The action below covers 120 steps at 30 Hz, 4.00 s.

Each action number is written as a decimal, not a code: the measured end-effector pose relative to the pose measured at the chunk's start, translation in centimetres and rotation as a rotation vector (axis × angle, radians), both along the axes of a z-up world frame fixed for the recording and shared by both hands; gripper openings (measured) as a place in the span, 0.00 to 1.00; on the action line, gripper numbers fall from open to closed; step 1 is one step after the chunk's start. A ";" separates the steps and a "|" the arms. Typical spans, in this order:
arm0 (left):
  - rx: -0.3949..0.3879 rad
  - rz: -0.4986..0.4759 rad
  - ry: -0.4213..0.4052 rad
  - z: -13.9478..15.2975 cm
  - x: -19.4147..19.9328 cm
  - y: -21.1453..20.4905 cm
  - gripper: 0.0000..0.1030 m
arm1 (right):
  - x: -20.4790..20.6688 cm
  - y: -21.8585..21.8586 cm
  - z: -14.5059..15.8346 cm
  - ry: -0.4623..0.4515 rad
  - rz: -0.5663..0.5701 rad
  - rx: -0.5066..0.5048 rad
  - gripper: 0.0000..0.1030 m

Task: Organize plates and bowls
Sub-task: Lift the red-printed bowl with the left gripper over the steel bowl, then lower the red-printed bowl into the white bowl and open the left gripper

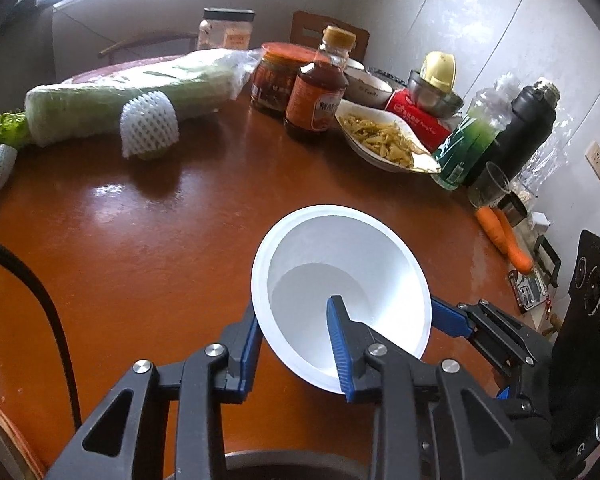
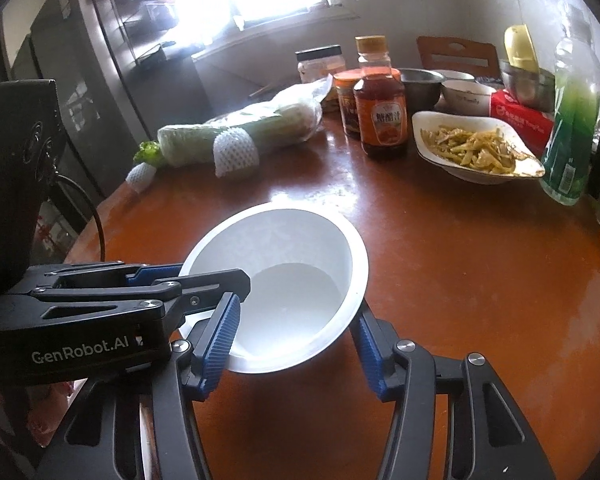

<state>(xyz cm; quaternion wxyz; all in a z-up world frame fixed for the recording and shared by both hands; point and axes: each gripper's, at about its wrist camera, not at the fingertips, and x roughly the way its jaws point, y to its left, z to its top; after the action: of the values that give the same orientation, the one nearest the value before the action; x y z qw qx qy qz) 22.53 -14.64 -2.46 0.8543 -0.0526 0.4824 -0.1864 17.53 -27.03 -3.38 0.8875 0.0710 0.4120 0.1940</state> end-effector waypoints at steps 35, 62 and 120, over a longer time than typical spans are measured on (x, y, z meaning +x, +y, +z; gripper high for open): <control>-0.032 0.062 -0.169 6.5 -8.7 5.4 0.32 | -7.6 4.7 7.1 -0.168 0.060 -0.028 0.56; -0.027 0.068 -0.253 10.6 -15.6 6.7 0.32 | -14.0 5.7 11.5 -0.258 0.093 -0.031 0.56; 0.042 0.068 -0.065 2.5 -16.2 6.3 0.31 | -15.6 6.3 4.2 -0.077 0.153 -0.068 0.56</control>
<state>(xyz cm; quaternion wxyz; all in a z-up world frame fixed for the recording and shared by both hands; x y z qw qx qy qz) 6.30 -8.36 0.05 0.8763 -0.0448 0.4560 -0.1490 1.90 -20.76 0.86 0.8872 0.0015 0.3881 0.2495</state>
